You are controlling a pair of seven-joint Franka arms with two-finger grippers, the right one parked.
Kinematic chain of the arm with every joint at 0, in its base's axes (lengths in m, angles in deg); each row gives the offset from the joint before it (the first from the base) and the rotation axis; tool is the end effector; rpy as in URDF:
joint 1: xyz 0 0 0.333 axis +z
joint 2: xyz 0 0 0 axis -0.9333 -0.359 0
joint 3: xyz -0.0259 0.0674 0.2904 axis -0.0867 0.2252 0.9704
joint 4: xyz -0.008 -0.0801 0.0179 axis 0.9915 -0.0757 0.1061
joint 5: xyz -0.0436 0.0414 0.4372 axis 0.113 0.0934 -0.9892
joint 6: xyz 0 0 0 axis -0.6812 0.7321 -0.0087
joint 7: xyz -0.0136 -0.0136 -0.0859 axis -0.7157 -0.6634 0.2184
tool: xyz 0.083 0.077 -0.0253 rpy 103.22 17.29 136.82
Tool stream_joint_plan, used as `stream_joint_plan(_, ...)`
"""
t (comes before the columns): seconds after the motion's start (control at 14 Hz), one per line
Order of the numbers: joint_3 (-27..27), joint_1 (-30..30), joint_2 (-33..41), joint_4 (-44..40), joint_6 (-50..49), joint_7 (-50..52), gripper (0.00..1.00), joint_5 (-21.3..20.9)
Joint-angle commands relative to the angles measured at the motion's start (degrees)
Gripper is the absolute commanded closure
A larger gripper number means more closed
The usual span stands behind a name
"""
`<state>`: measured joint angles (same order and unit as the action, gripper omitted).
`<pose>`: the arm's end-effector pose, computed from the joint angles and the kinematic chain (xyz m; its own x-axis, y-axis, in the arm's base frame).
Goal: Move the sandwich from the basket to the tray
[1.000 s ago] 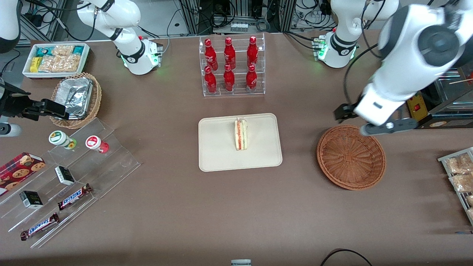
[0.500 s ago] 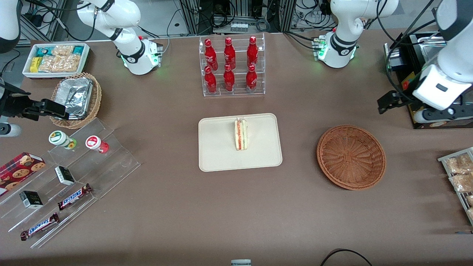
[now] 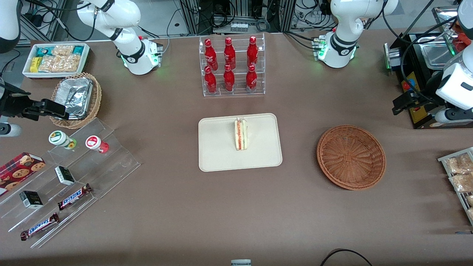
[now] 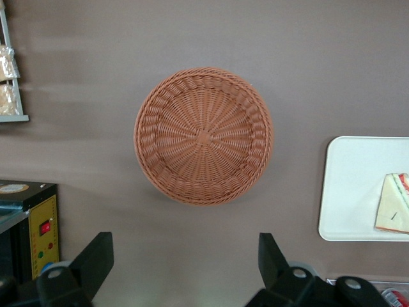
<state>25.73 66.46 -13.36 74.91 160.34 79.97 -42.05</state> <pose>0.6007 -0.0318 0.5768 0.9968 0.0761 -0.0256 0.0764 -0.9970 0.0129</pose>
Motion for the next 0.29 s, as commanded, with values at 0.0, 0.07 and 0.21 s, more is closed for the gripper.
stream_joint_plan(0.0, -0.3, 0.2, -3.1, -5.3, -0.7, -1.2, 0.00, 0.5)
stream_joint_plan(0.07, -0.2, 0.4, -3.3, -6.0, -0.8, -2.3, 0.00, 0.8)
stream_joint_plan(0.21, -0.4, 0.1, -3.4, -5.8, -0.8, -2.5, 0.00, 0.4)
